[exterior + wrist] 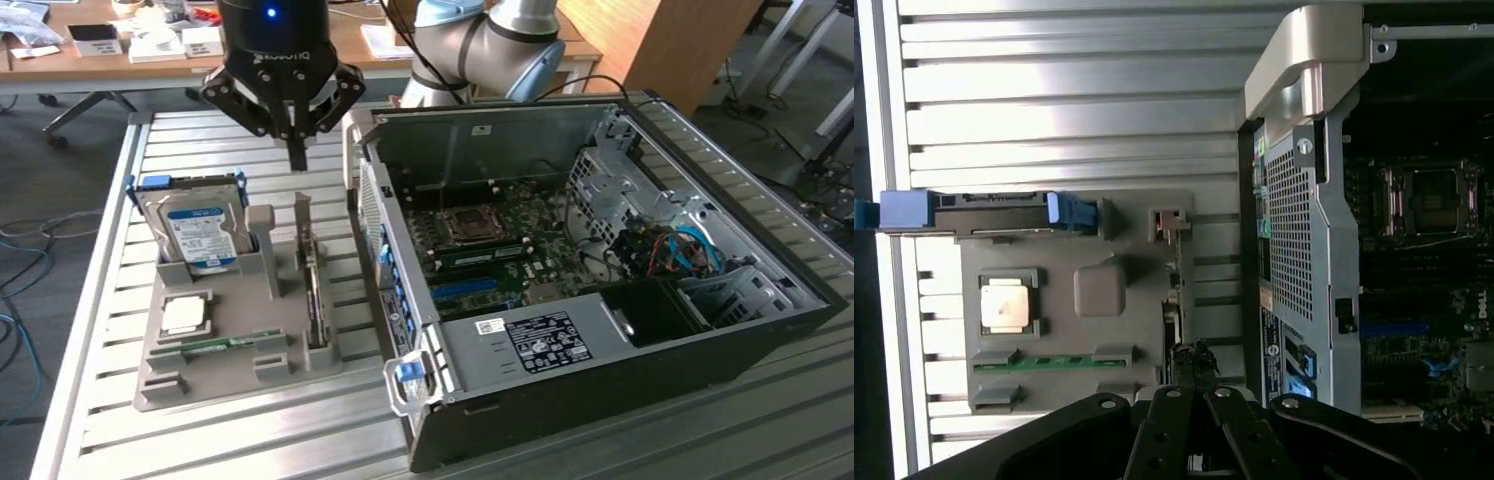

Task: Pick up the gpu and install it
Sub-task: 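Reach for the gpu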

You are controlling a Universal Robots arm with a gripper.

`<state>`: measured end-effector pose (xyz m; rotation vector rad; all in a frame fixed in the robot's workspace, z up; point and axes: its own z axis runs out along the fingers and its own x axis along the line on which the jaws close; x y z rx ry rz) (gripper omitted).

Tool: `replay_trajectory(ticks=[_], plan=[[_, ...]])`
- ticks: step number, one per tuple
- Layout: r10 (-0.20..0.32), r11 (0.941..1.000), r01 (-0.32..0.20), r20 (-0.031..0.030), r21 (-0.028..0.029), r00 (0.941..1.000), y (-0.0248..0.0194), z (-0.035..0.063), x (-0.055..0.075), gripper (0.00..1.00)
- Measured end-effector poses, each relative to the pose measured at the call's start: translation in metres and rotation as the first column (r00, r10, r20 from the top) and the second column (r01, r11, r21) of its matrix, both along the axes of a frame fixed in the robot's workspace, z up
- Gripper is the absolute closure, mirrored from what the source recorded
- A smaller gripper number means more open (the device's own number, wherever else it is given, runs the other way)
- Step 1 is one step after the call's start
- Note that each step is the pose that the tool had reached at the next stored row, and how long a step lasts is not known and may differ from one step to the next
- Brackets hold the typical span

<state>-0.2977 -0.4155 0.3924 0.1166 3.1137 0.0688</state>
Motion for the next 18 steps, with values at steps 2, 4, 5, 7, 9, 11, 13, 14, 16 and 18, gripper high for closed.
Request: replay_trajectory(ticks=[2,4,5,7,9,11,13,14,16,18], plan=[[0.000,1.0000,0.000,0.0000,-0.0001,1.0000,-0.0040,-0.0001,0.000,0.89],[0.000,1.0000,0.000,0.0000,-0.0001,1.0000,-0.0082,-0.0002,-0.001,0.89],[0.000,1.0000,0.000,0.0000,-0.0001,1.0000,-0.0102,-0.0002,-0.001,0.89],[0.000,1.0000,0.000,0.0000,-0.0001,1.0000,-0.0142,-0.0004,-0.002,0.89],[0.000,1.0000,0.000,0.0001,-0.0001,1.0000,-0.0182,-0.0006,-0.002,0.89],[0.000,1.0000,0.000,0.0001,-0.0001,1.0000,-0.0222,-0.0008,-0.003,0.89],[0.000,1.0000,0.000,0.0000,-0.0002,1.0000,-0.0262,-0.0009,-0.004,0.89],[0.000,1.0000,0.000,0.0000,-0.0002,1.0000,-0.0281,-0.0010,-0.004,0.89],[0.000,1.0000,0.000,0.0001,-0.0002,1.0000,-0.0316,-0.0014,-0.005,0.89],[0.000,1.0000,0.000,0.0000,-0.0001,1.0000,-0.0348,-0.0017,-0.006,0.89]])
